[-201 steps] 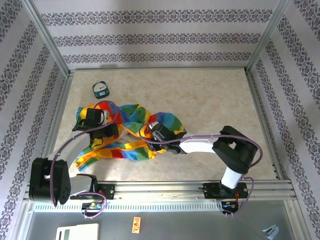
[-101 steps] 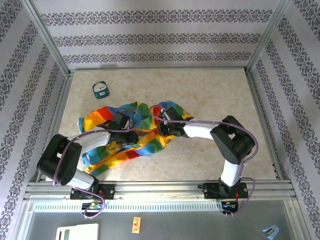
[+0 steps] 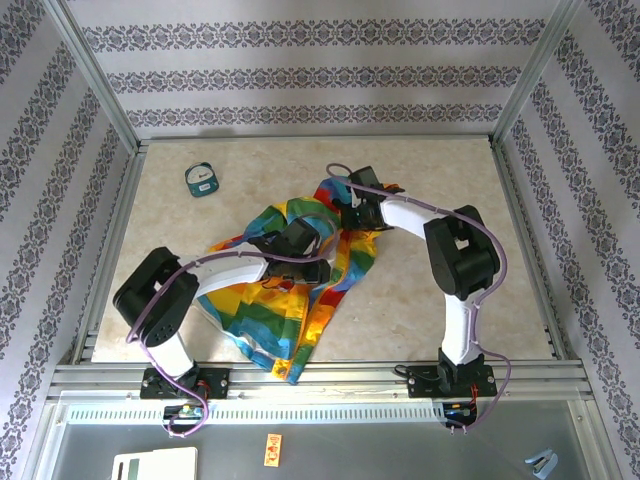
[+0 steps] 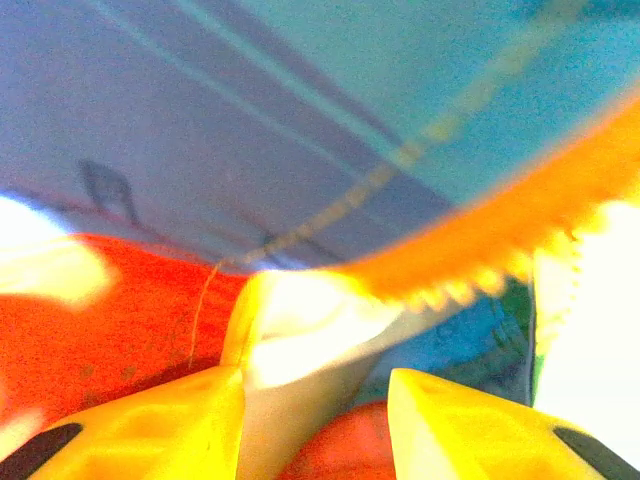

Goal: Zip up the jacket

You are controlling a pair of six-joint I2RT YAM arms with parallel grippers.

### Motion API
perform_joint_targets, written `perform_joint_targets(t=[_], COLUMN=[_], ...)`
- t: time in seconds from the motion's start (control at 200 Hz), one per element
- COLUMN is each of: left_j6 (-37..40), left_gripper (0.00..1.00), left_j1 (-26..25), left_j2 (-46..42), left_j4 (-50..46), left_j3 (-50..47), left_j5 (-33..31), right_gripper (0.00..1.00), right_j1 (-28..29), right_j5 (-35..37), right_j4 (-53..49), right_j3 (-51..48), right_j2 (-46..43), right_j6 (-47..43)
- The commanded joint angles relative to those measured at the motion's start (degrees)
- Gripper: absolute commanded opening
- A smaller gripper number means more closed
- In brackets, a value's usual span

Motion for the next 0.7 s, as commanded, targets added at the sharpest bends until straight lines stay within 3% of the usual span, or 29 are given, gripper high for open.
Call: perform_joint_targets(t=[0.0,0.36,0.55,0.695], left_j6=[3.3,5.3,6.2,6.8], left_gripper=[0.43,0.44,0.44,0.42], left_j1=[1.9,15.8,18.4,18.9], left_j2=[-6.2,-21.8,-22.2,-20.8], left_j4=[-8.7,-10.9,-11.1,-9.8], left_j3=[0.4,-16.3,-20.8,-23.2], left_j5=[-4.5,-2.1,0.0,1.6], right_gripper=[0.4,0.48,0.49,0.49], right_j1=[0.0,3.2,10.9,17.7], right_j5=[-0.1,-1.6,-0.9,-0.7], right_j4=[-6.2,-6.8,-5.3,-3.7], right_j3=[2.4,-11.5,-19.9,-21.2], right_j2=[-2.0,-16.6,-22.3,-21.1], right_j6=[-2.3,0.5,5.4,9.7])
